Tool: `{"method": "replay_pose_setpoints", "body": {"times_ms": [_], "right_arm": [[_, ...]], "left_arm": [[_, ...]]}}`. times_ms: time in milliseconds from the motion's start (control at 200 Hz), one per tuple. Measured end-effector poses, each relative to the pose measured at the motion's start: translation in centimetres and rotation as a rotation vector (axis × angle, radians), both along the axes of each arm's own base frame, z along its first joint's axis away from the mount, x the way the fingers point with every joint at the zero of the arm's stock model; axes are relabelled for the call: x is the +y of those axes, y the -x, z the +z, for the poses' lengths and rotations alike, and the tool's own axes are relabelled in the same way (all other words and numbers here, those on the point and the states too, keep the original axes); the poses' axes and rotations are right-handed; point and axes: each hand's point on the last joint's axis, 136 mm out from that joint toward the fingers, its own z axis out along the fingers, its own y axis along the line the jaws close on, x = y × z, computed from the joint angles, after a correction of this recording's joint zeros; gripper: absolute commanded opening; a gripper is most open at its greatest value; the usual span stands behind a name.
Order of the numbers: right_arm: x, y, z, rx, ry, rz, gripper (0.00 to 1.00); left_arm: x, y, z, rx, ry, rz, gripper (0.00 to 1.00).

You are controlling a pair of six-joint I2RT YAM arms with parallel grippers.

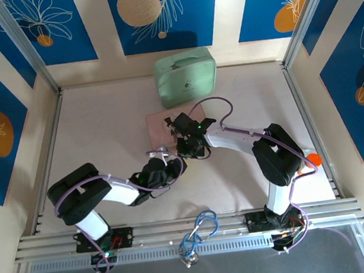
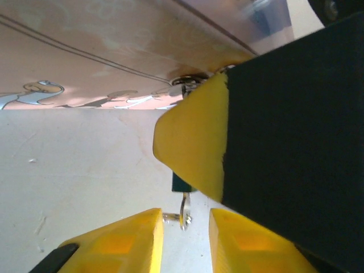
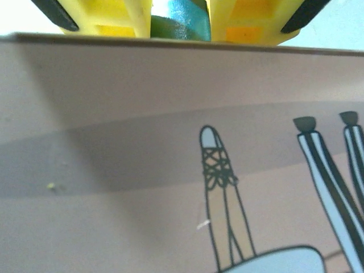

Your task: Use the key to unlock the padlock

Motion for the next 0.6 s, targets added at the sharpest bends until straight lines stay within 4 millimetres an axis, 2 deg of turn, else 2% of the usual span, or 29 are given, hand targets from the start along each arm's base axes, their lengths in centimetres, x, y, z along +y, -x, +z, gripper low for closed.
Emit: {"method": "replay_pose_setpoints", "body": {"times_ms": [440, 510, 600], "right_arm": [[-0.21, 0.31, -0.21, 0.026, 0.038, -0.018, 0.18], [-0.25, 0.3, -0.23, 0.026, 0.041, -0.018, 0.2], [-0.24, 0.29, -0.22, 0.025, 0.04, -0.018, 0.26]], "left_arm": [[-0.45, -0.23, -0.5, 0.015, 0.004, -0.005, 0.05], [-0.51, -0.22, -0.46, 0.024, 0.016, -0.004, 0.0], [-0.53, -0.23, -0.43, 0.026, 0.02, -0.007, 0.0]]}}
